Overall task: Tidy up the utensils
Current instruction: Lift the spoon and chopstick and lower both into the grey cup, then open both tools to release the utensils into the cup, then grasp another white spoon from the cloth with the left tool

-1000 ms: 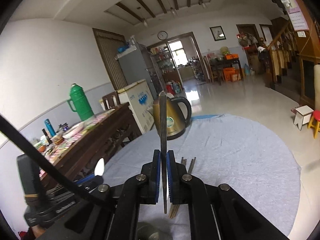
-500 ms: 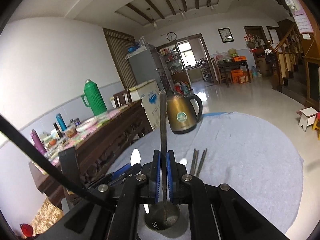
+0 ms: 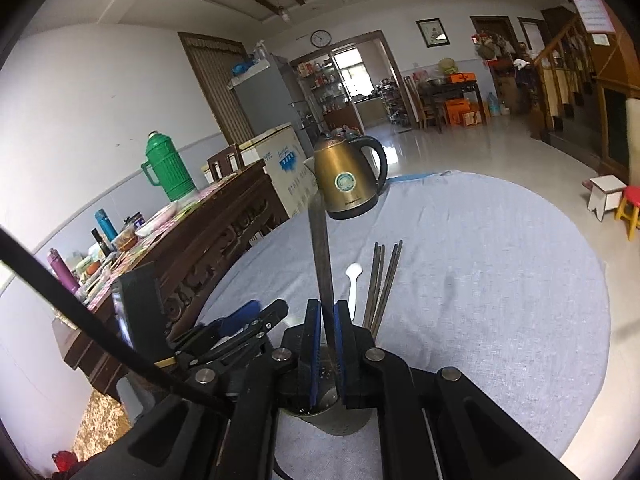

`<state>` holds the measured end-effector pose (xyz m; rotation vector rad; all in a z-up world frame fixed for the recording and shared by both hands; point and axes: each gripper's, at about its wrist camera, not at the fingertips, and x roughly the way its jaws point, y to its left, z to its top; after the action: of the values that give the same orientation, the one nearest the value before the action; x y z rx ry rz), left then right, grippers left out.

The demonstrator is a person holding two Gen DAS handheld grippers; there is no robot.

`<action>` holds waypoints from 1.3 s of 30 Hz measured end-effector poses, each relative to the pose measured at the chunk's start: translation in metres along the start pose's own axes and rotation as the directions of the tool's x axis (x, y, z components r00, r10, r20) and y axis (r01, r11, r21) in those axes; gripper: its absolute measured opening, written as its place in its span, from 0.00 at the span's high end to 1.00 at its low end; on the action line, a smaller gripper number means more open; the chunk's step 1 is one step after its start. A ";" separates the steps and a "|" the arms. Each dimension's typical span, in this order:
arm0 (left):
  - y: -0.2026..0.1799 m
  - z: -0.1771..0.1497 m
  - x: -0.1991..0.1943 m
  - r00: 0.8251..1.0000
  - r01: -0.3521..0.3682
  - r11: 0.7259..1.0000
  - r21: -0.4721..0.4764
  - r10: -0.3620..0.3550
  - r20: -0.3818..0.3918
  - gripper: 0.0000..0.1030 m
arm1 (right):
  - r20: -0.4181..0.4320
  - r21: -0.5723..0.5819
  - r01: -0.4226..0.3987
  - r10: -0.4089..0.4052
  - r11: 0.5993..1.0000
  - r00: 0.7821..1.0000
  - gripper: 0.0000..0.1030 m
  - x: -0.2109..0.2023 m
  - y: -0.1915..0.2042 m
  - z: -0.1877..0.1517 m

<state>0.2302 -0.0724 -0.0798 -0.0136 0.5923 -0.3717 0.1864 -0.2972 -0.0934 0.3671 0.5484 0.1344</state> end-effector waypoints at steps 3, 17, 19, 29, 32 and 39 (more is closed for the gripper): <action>0.002 0.001 -0.010 1.000 -0.003 1.000 0.004 0.003 0.022 0.52 | 0.008 0.028 -0.005 0.005 1.000 1.000 0.77 -0.004 -0.005 0.000; 0.051 0.011 0.002 0.998 -0.026 0.993 -0.113 0.020 -0.054 0.52 | 0.038 0.103 -0.002 -0.002 0.995 0.999 0.77 -0.013 -0.029 -0.001; 0.058 0.013 0.017 0.995 -0.022 0.992 -0.124 0.009 -0.104 0.52 | 0.036 0.116 -0.001 -0.003 0.993 0.999 0.77 -0.011 -0.034 -0.002; 0.055 0.047 0.135 0.924 -0.049 0.995 -0.090 0.011 -0.382 0.49 | -0.011 0.220 0.055 -0.053 0.974 0.999 0.77 0.007 -0.082 -0.011; 0.046 0.057 0.180 0.878 -0.084 0.993 -0.083 0.034 -0.477 0.48 | -0.038 0.252 0.069 -0.061 0.965 0.997 0.77 0.014 -0.098 -0.015; 0.017 0.061 0.265 0.788 -0.143 0.990 -0.024 0.099 -0.608 0.48 | -0.087 0.310 0.092 -0.068 0.946 0.994 0.68 0.025 -0.130 -0.025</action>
<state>0.4720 -0.1538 -0.1743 0.0818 1.2426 -0.2231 0.1982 -0.4046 -0.1740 0.6505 0.6606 -0.0194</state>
